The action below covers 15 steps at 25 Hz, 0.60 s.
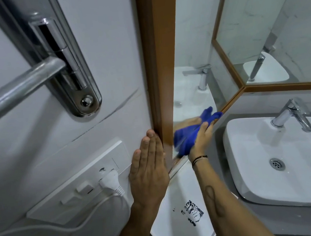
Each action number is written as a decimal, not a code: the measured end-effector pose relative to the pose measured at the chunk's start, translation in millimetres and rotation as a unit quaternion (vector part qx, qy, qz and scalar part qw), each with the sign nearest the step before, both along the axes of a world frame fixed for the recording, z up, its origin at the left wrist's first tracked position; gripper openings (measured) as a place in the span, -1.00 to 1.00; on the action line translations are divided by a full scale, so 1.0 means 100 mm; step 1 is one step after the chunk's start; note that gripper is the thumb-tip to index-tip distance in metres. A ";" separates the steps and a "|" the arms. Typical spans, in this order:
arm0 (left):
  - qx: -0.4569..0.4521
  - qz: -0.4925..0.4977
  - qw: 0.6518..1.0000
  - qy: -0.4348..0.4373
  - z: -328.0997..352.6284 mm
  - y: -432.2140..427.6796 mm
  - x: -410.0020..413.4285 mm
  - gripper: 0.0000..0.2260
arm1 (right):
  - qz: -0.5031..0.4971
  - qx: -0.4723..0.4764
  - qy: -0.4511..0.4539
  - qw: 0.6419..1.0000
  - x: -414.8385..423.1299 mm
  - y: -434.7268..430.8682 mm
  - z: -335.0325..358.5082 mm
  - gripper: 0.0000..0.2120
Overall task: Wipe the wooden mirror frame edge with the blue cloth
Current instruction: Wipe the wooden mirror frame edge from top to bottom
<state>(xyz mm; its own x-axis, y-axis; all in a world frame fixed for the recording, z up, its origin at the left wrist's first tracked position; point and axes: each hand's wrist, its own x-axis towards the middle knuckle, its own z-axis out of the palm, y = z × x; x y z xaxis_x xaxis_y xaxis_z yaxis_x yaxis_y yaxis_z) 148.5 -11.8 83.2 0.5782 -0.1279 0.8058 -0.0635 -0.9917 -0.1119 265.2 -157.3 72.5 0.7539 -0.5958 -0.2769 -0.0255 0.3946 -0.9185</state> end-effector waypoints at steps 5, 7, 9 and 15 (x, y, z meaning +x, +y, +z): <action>-0.013 -0.005 1.000 0.008 -0.03 0.00 -0.02 -0.40 | 0.092 -0.039 -0.076 0.992 -0.78 0.61 -0.28 -0.55; -0.027 -0.001 0.999 0.019 0.02 0.00 -0.01 -0.39 | 0.061 -0.075 -0.014 0.995 -0.42 0.30 -0.26 -0.54; -0.024 -0.015 0.999 0.021 0.02 -0.01 -0.05 -0.37 | 0.008 -0.061 0.035 0.997 0.08 -0.15 -0.10 -0.54; -0.037 -0.035 0.999 0.014 0.01 0.02 -0.04 -0.41 | 0.074 -0.059 -0.030 0.995 -0.75 0.44 -0.30 -0.57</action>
